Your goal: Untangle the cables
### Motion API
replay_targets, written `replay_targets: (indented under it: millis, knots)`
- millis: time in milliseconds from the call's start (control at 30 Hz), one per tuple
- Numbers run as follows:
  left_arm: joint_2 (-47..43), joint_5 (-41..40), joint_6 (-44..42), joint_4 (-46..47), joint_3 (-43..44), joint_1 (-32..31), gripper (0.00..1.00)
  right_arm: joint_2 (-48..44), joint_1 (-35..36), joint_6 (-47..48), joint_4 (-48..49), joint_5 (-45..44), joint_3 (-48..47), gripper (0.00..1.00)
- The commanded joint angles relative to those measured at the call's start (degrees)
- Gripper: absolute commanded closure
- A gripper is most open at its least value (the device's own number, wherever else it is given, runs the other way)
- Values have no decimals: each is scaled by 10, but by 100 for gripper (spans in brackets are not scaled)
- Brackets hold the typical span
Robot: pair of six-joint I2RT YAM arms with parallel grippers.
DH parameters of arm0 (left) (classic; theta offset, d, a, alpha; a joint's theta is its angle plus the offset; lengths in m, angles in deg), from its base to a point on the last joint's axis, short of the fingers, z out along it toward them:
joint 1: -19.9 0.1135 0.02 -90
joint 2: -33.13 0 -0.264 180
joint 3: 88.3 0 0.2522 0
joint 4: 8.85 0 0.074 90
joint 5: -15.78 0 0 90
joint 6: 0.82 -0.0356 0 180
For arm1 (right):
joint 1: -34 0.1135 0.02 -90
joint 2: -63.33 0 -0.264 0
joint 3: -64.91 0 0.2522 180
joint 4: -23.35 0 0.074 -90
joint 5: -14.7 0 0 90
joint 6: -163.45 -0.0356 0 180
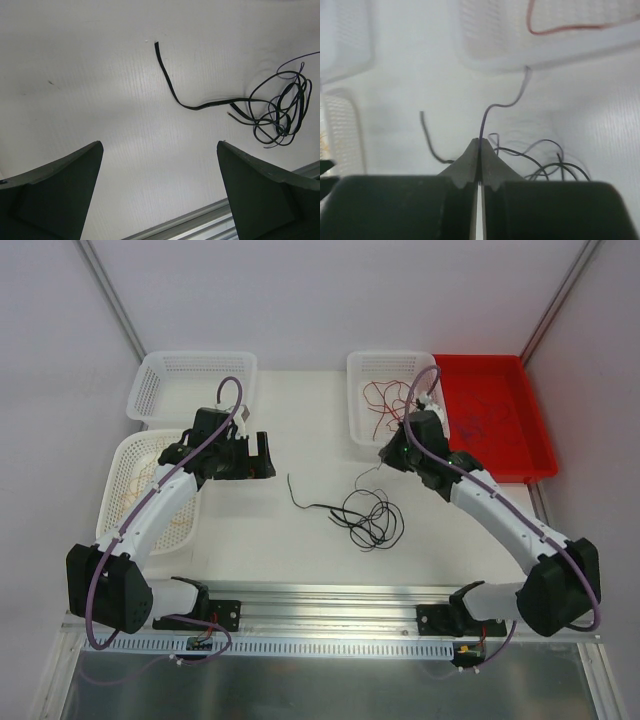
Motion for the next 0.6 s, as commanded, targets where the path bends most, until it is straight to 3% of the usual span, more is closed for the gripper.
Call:
replay_targets:
  millis: [0, 300, 567]
  knots:
    - [4, 20, -1, 5, 1, 2, 1, -49, 29, 78, -54, 15, -113, 99]
    - [8, 32, -6, 5, 2, 2, 1, -11, 59, 176, -136, 144, -416, 99]
    - [13, 58, -1, 14, 1, -21, 1, -4, 61, 208, -163, 145, -535, 99]
